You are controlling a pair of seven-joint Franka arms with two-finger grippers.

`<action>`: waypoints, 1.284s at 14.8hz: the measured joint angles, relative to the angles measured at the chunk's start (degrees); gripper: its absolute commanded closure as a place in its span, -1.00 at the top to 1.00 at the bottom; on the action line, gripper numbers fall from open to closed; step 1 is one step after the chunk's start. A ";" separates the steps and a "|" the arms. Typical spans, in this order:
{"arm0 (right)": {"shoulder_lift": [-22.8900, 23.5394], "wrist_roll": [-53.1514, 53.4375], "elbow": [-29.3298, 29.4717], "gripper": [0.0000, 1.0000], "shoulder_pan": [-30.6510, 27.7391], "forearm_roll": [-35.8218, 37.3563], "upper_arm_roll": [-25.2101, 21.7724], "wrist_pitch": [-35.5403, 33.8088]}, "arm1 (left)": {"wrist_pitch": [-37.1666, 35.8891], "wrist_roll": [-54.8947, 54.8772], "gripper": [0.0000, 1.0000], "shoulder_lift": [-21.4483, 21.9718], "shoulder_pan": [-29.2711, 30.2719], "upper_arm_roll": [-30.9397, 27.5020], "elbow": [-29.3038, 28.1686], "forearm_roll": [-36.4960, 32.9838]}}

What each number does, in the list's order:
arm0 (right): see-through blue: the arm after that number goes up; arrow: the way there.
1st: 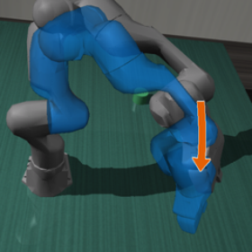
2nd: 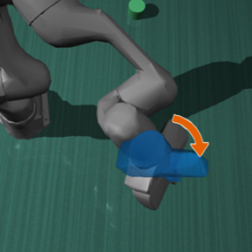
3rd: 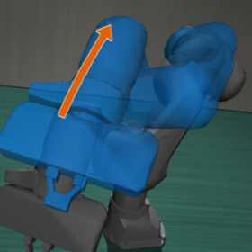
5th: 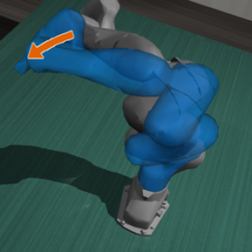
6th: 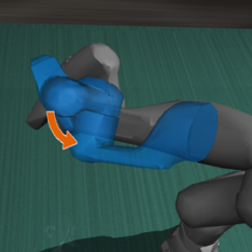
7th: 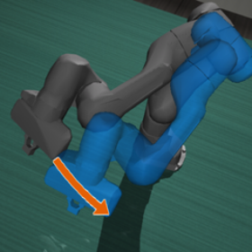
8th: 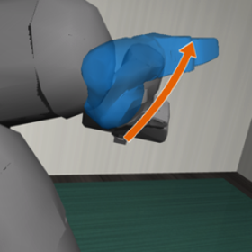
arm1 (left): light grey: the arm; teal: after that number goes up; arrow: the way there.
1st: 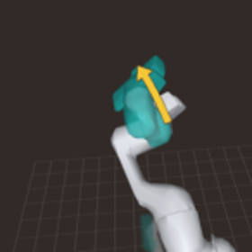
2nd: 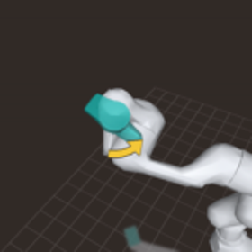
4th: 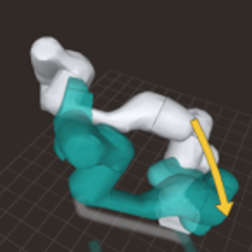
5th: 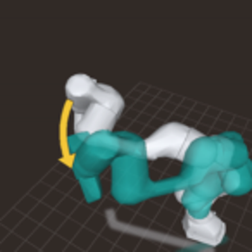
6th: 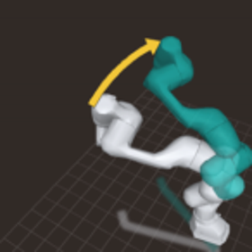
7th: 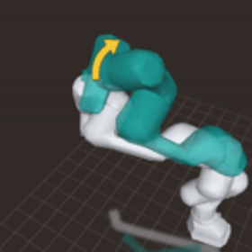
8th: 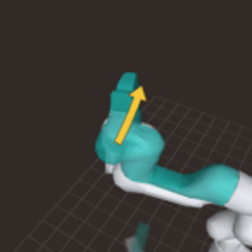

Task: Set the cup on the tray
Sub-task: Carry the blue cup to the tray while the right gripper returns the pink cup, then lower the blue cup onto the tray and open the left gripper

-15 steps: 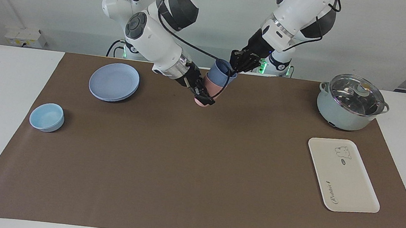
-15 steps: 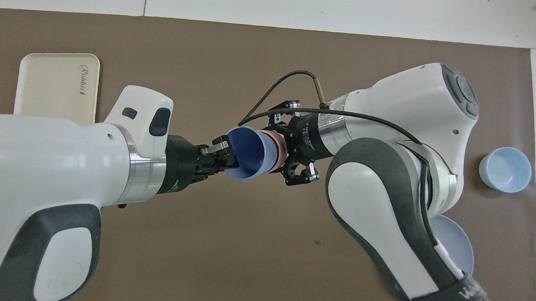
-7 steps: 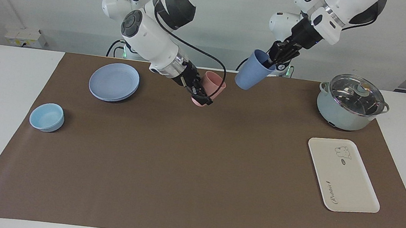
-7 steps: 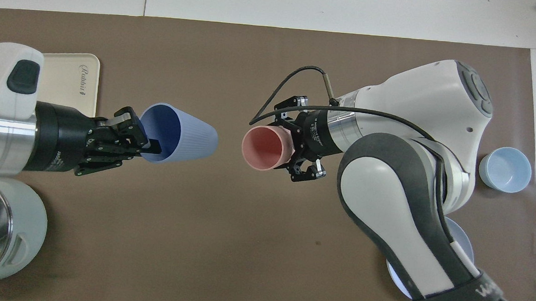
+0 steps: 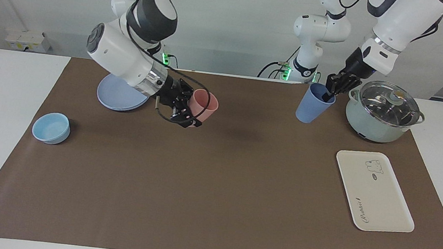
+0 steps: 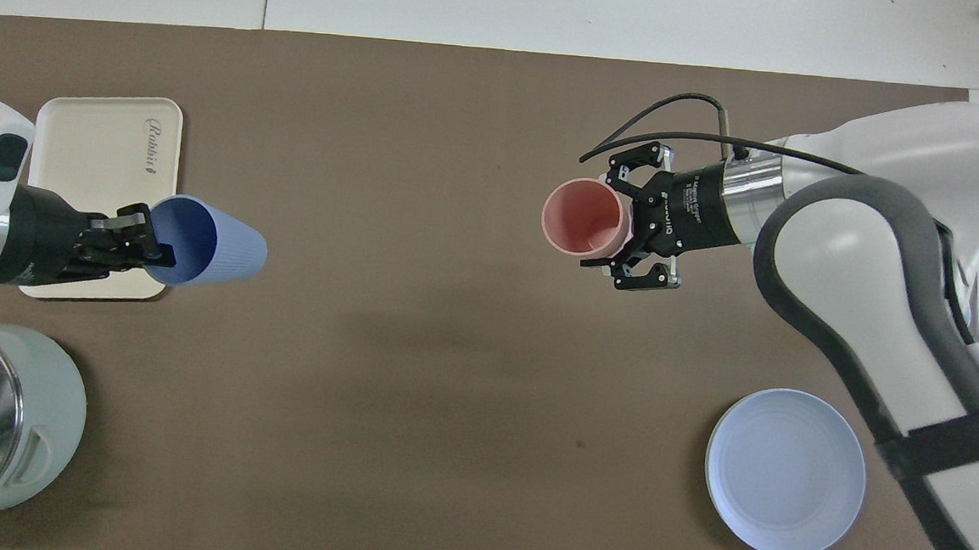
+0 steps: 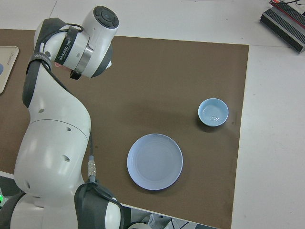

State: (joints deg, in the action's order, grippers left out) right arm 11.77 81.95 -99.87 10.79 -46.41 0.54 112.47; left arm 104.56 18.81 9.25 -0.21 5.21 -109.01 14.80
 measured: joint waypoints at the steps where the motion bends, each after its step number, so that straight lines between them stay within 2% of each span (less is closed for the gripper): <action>1: 0.81 -0.11 -0.49 -1.00 -1.37 -0.46 -0.02 0.00 | 1.48 -2.46 -1.00 -1.89 1.39 -0.01 -0.14 -2.51; 3: 2.41 -2.07 -0.96 -1.00 -3.64 -1.33 -0.05 0.02 | 4.07 -7.65 -1.00 -6.86 3.93 -0.04 1.03 -6.66; 7: 4.73 -13.18 -4.03 -1.00 -9.79 -5.47 -0.13 -0.28 | 8.69 -18.18 -1.00 -17.58 11.32 -0.09 6.72 -8.58; 11: 8.60 -22.24 -5.38 -1.00 -14.41 -9.22 -0.15 -2.16 | 14.20 -24.26 -1.00 -23.13 18.14 -0.06 7.38 -8.61; 15: 12.27 -30.46 -5.41 -1.00 -20.63 -11.39 -0.18 -6.61 | 17.81 -27.37 -1.00 -26.59 20.42 0.05 6.69 -8.02; 16: 12.64 -31.74 -5.38 -1.00 -21.66 -11.42 -0.17 -7.39 | 19.27 -27.79 -0.08 -26.77 20.56 0.08 5.60 -7.97; 17: 13.02 -33.49 -5.37 -1.00 -22.61 -11.43 -0.17 -8.45 | 20.94 -28.08 0.99 -26.79 20.64 0.18 4.26 -7.87; 19: 13.97 -37.02 -5.37 -1.00 -24.60 -11.43 -0.18 -9.87 | 22.00 -28.41 1.00 -26.76 20.66 0.61 3.48 -7.60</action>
State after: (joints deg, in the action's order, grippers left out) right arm 25.74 44.92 -105.24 -13.81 -57.84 0.36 102.60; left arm 126.56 -9.60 -17.52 20.45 5.82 -105.53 7.21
